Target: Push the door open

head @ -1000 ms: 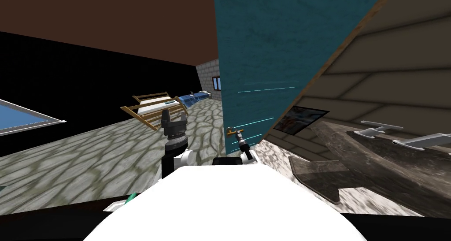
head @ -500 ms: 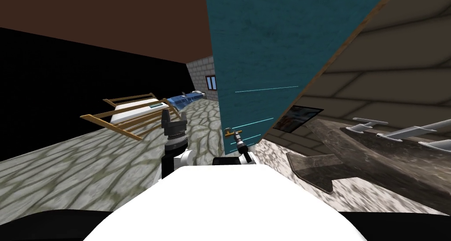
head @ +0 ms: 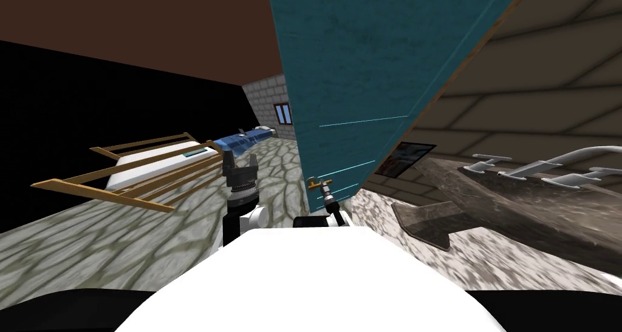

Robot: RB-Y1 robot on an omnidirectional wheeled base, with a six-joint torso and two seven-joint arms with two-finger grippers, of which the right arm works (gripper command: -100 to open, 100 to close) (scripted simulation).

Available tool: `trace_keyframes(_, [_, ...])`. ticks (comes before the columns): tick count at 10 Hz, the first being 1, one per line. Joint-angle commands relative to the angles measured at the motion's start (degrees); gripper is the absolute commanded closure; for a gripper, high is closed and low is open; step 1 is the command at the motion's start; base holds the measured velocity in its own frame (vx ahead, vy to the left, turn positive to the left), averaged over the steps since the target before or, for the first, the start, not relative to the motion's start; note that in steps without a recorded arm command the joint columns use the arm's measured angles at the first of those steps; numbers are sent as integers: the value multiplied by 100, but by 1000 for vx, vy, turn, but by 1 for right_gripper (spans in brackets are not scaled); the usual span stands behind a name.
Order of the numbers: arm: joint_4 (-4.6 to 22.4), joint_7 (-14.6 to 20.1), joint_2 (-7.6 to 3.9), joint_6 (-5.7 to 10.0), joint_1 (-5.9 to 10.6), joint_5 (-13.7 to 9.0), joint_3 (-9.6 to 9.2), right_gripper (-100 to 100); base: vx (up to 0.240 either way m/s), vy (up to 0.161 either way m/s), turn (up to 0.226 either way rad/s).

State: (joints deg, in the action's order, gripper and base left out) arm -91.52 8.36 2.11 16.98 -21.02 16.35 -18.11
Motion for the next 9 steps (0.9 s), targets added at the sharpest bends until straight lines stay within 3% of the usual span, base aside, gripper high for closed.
trace_keyframes(1, [-16,0,-181,-1,-7,-27,80,100,102,81,-65])
trace_keyframes(3, [-38,1,-311,-2,-16,-66,194,100,168,147,-113])
trace_keyframes(5, [-58,1,-334,-3,-24,-99,293,100,166,156,-74])
trace_keyframes(7, [-77,2,-282,-4,-32,-133,391,100,171,146,-90])
trace_keyframes(9, [-99,2,-122,-5,-41,-170,501,100,141,138,-85])
